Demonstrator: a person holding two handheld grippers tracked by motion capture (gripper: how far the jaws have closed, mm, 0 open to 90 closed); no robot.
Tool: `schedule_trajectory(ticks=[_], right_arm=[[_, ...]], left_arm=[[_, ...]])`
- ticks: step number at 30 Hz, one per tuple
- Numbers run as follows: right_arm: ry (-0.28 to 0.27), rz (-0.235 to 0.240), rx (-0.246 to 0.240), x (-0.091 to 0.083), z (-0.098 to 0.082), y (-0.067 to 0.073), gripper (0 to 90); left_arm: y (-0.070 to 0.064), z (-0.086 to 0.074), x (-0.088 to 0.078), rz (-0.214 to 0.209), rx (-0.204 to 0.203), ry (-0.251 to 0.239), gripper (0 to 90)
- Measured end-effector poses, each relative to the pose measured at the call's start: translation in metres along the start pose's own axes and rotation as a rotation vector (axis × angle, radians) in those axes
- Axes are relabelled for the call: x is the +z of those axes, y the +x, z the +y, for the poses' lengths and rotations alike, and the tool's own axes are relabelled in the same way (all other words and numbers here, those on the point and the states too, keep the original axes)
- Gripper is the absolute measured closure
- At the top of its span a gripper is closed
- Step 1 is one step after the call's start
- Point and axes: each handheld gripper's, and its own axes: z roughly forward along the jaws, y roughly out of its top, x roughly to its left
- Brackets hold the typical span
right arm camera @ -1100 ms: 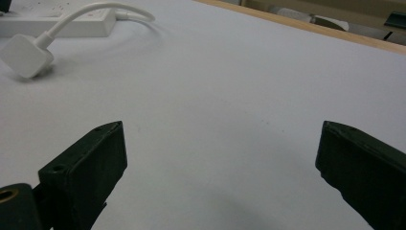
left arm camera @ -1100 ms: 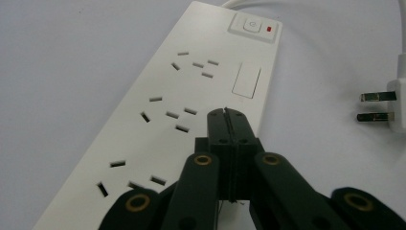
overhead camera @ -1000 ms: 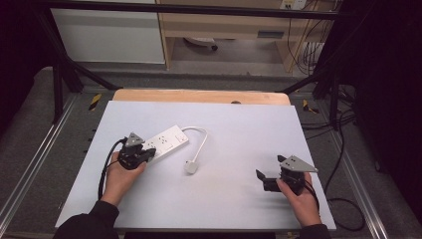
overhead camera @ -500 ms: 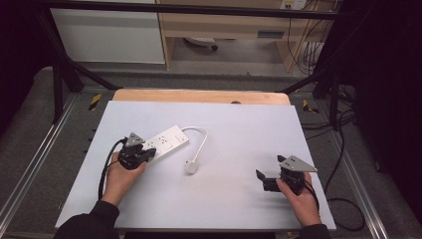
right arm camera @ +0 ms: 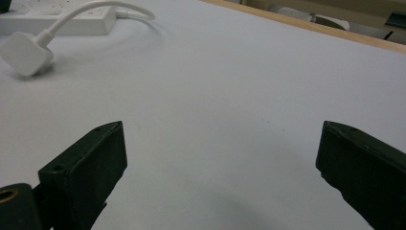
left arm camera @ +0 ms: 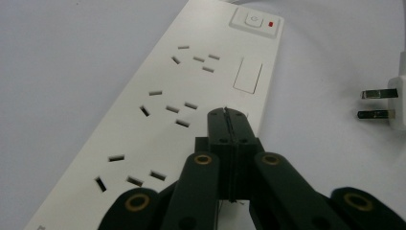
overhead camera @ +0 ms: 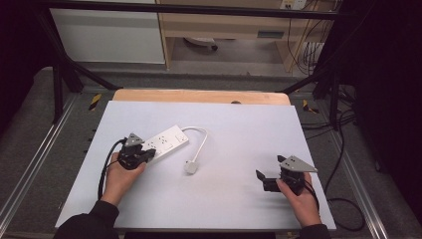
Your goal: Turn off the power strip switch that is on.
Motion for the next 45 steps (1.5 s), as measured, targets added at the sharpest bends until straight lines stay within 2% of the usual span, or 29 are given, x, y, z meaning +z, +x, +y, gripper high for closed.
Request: schedule_trajectory(ticks=[11, 21, 28, 40, 45], right_arm=[[-0.001, 0.005, -0.004, -0.0001, 0.0004, 0.0004, 3.9], [-0.004, 0.007, -0.004, -0.0004, 0.0005, 0.0007, 4.0], [-0.003, 0.007, -0.006, -0.0002, 0.0004, 0.0004, 3.9], [-0.002, 0.006, -0.007, -0.0001, 0.0004, 0.0004, 3.9], [-0.003, 0.008, -0.003, -0.0003, 0.0005, 0.0004, 3.9]], left_arm=[[-0.0027, -0.0018, 0.0010, 0.016, 0.037, -0.020, 90.0], [-0.0030, -0.0019, 0.0011, 0.019, 0.034, -0.024, 90.0], [-0.0029, -0.0012, -0.0004, 0.007, 0.025, -0.052, 90.0], [-0.0032, -0.0014, -0.0023, 0.015, 0.020, -0.095, 89.9], [-0.0038, -0.0005, -0.0043, 0.020, 0.015, -0.133, 82.5]])
